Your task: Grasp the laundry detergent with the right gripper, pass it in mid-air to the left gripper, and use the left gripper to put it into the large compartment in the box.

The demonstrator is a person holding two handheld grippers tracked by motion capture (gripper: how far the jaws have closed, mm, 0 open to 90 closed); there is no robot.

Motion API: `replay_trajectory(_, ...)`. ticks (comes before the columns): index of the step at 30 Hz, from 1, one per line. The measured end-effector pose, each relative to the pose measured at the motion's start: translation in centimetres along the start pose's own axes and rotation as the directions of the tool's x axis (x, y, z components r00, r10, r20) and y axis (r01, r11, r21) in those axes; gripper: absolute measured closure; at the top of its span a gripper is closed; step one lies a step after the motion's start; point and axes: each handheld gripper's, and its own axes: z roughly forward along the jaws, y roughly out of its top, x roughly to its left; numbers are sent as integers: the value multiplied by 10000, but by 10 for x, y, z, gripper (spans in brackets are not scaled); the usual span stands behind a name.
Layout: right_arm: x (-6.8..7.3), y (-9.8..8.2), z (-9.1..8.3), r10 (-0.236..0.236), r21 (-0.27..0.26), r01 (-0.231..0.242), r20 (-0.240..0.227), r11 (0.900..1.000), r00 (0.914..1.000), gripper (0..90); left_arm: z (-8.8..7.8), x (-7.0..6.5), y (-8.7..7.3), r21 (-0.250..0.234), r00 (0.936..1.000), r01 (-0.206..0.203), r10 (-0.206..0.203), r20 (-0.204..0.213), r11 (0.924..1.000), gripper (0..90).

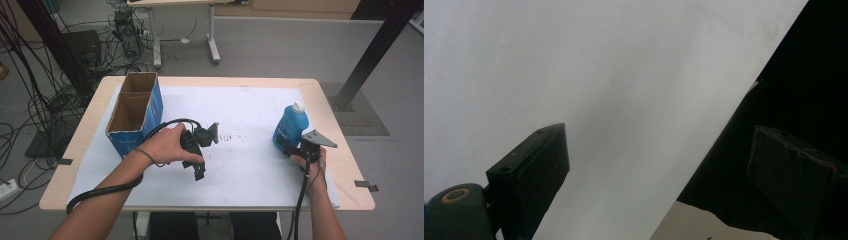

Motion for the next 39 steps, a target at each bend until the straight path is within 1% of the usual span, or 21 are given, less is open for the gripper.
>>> replay_trajectory(1,0,0,0,3,3,-3,1,10000,10000,395,0,0,0,33,10000,-68,68,-26,10000,100)
replay_trajectory(3,0,0,0,-5,-2,5,3,10000,10000,396,1,0,0,1,10000,21,-21,18,10000,99)
replay_trajectory(12,0,0,0,1,-1,-1,8,10000,10000,396,1,1,-1,-16,10000,-26,26,3,10000,99)
replay_trajectory(17,0,0,0,-1,2,1,15,10000,10000,396,0,2,-3,-125,10000,65,-64,46,9999,96)
replay_trajectory(22,0,0,0,-26,-1,26,12,10000,10000,396,-2,3,-5,-140,10000,11,-12,-32,9999,96)
replay_trajectory(23,0,0,0,-12,5,12,4,10000,10000,396,-2,3,-5,-156,10000,74,-74,6,9999,98)
replay_trajectory(30,0,0,0,-24,2,24,3,10000,10000,396,-1,3,-6,-163,9999,110,-111,-21,9998,95)
replay_trajectory(31,0,0,0,-15,3,15,-2,10000,10000,396,-1,3,-6,-179,10000,48,-48,-22,9998,95)
replay_trajectory(32,0,0,0,2,8,-2,-5,10000,10000,396,-1,3,-6,-186,9999,107,-107,-3,9998,95)
replay_trajectory(37,0,0,0,-11,3,11,2,10000,10000,395,-4,4,-7,-231,9999,132,-133,-44,9996,98)
replay_trajectory(38,0,0,0,-20,0,20,6,10000,10000,396,-5,3,-7,-237,9999,73,-75,-90,9997,97)
replay_trajectory(39,0,0,0,-5,10,5,9,10000,10000,396,-5,3,-8,-267,9999,137,-138,-57,9995,97)
